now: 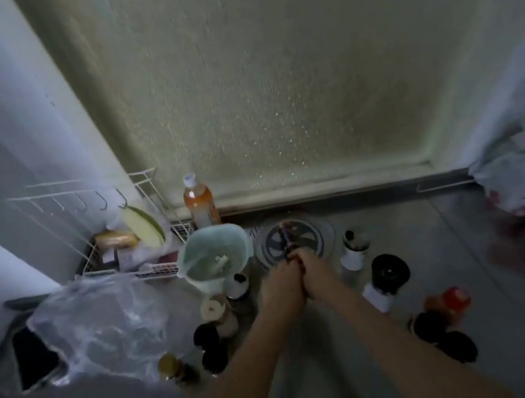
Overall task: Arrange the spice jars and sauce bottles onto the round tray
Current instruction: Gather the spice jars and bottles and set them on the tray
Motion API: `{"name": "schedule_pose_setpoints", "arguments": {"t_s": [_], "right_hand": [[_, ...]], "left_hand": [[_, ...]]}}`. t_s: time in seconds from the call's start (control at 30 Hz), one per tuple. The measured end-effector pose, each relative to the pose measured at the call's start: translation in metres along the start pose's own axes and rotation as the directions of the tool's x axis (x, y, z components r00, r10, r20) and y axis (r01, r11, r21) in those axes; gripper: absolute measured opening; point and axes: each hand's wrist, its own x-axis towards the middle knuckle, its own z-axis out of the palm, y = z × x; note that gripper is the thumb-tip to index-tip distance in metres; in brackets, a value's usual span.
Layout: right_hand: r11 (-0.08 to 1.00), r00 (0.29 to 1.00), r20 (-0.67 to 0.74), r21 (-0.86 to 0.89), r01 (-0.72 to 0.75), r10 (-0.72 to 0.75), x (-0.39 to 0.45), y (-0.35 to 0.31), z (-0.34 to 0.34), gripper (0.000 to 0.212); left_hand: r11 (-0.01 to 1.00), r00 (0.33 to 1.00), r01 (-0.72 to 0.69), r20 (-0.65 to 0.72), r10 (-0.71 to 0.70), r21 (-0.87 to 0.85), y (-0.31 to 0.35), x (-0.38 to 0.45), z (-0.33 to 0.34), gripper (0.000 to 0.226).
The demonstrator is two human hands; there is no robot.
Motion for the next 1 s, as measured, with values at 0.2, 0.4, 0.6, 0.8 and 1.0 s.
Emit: {"name": "schedule_pose_setpoints", "arguments": {"t_s": [0.2, 0.4, 0.6, 0.8, 1.0], "right_hand": [[0.987, 0.969, -0.222, -0.138, 0.081, -0.110, 0.014, 0.058, 0.041, 0.025], [0.942, 0.836, -0.435, -0.169, 0.288, -0.334, 0.033, 0.092, 0.075, 0.021], [0.923, 0.785, -0.495, -0.113, 0.367, -0.372, 0.025, 0.109, 0.089, 0.016], [0.925, 0.776, -0.504, -0.191, 0.328, -0.379, -0.044, 0.115, 0.108, 0.016], [0.894, 0.722, -0.528, -0.305, 0.329, -0.446, -0.108, 0.126, 0.128, 0.016]], "left_hand": [[0.992, 0.962, -0.128, -0.245, 0.122, -0.010, -0.024, 0.008, 0.074, 0.042], [0.941, 0.744, -0.326, -0.590, 0.314, 0.089, -0.048, 0.038, 0.121, 0.032], [0.901, 0.586, -0.317, -0.686, 0.432, 0.297, -0.056, 0.043, 0.132, 0.007], [0.924, 0.669, -0.305, -0.638, 0.381, 0.232, -0.056, -0.014, 0.152, 0.010], [0.900, 0.620, -0.412, -0.679, 0.392, 0.143, -0.053, -0.106, 0.161, 0.018]]}}
